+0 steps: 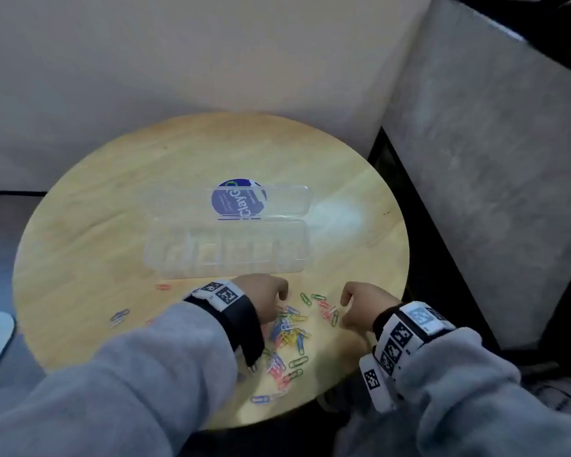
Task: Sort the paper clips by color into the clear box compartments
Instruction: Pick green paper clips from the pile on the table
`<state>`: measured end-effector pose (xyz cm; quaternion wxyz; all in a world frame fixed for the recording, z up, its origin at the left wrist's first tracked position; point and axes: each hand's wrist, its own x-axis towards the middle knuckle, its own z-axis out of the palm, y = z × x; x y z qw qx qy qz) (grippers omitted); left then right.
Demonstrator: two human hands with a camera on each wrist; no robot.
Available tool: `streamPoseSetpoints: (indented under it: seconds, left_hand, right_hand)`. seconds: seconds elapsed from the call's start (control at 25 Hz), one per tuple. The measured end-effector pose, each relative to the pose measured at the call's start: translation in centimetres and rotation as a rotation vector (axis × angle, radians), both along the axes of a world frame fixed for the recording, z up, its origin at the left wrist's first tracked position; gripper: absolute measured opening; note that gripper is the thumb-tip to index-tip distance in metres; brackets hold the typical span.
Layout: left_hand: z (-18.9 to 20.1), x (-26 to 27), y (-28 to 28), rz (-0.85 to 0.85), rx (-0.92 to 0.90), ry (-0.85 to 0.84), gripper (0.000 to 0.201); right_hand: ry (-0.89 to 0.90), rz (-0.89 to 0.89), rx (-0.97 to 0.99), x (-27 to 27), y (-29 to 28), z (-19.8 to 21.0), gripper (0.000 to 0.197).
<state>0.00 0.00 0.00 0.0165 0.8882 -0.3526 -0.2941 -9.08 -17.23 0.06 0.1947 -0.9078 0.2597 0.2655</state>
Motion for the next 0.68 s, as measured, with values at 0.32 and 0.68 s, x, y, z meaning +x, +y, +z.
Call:
streamPoseSetpoints:
  seconds: [0.32,0.68]
  left_hand:
    - [-2.0,0.4,-5.5,-0.194,0.045,-0.04,0.034]
    - [-2.3,0.8,-4.8,-0.086,0.091,-0.029,0.03]
  right_hand:
    - [-0.049,0.023,0.017,0.4,0.6,-1.3,0.013]
    - [0.071,0.168,-0.025,0.7,1.1,-0.6,0.012]
